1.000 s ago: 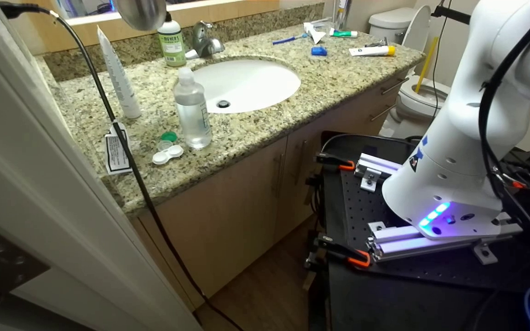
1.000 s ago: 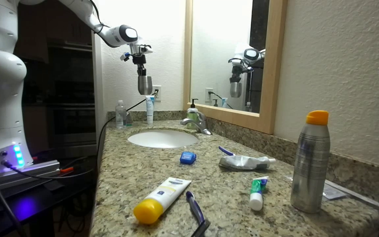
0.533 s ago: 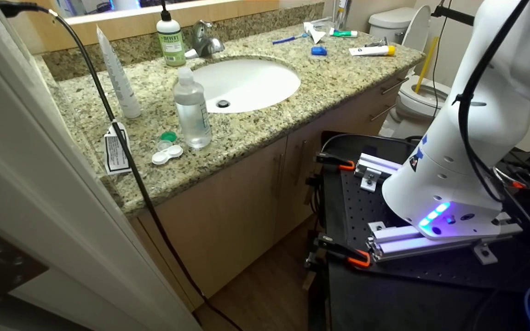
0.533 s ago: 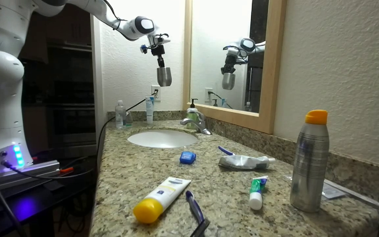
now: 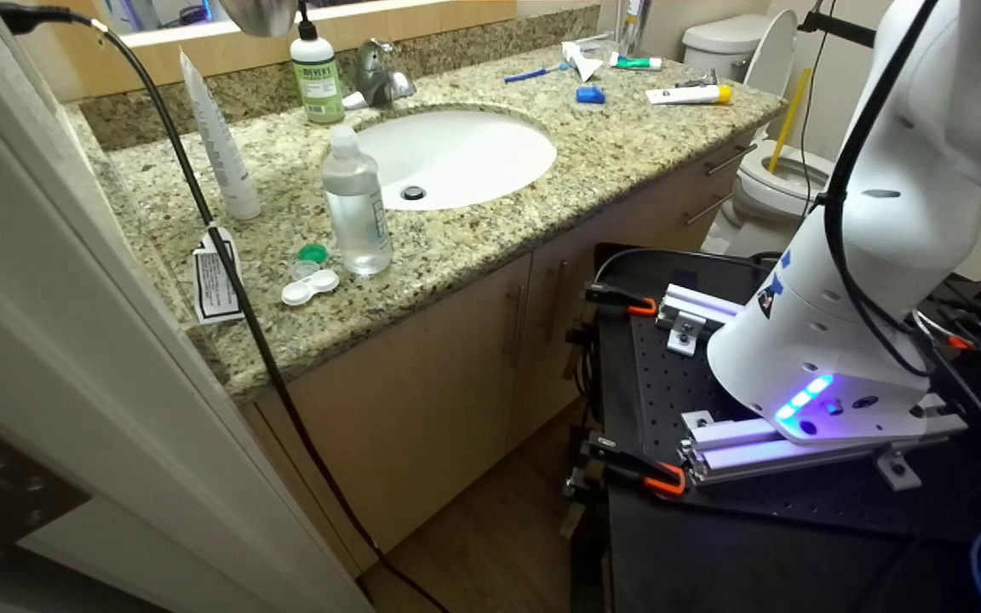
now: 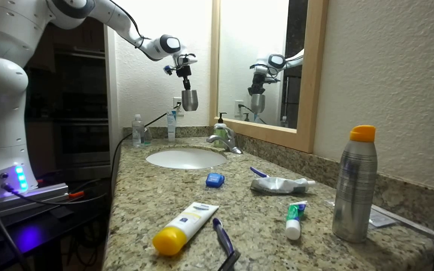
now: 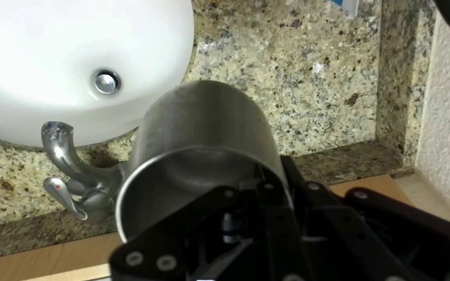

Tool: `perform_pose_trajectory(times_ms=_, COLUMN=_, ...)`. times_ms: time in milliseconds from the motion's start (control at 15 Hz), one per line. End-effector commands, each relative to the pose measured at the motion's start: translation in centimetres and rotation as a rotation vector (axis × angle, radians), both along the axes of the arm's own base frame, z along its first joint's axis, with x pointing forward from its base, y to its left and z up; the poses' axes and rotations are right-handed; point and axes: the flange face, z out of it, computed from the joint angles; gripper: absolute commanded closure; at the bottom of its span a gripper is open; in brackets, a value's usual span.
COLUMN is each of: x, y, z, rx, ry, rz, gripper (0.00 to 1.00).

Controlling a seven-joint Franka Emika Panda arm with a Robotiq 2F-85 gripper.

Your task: Move the silver cup to the left of the sink

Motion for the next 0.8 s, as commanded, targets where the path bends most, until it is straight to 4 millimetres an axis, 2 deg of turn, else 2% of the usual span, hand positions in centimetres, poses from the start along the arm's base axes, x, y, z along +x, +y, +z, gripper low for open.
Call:
perform_pose_trajectory(times_ms=0, x=3.0, y=-0.1, z=-3.0, rx=0.003, ry=-0.024, rz=-0.036, gripper=0.98)
perform_pose_trajectory(times_ms=267, x=4.9, y=-1.3, z=-6.3, rx=-0.019, ry=-0.042, rz=-0.094, gripper=0.98)
perform_pose_trajectory(times_ms=333, x=5.0, y=-1.3, z=-6.8, rx=-0.015, ry=-0.034, rz=-0.108, gripper=0.98)
perform_pose_trajectory(times_ms=400, x=4.1, y=-0.9, z=-6.4, rx=-0.013, ry=-0.013, rz=-0.084, gripper=0.93)
perform_pose_trajectory(times_ms=533, x=4.5, y=-1.1, z=-7.3, rx=-0.016, ry=-0.009, rz=-0.096, gripper=0.93)
perform_pose_trajectory(times_ms=600, x=4.7, y=-1.1, z=-7.4, rx=-0.017, ry=-0.010, rz=-0.098, gripper=0.98)
perform_pose_trajectory(times_ms=733, x=5.5, y=-1.2, z=-9.3, rx=-0.011, ry=-0.006, rz=-0.129, gripper=0.98)
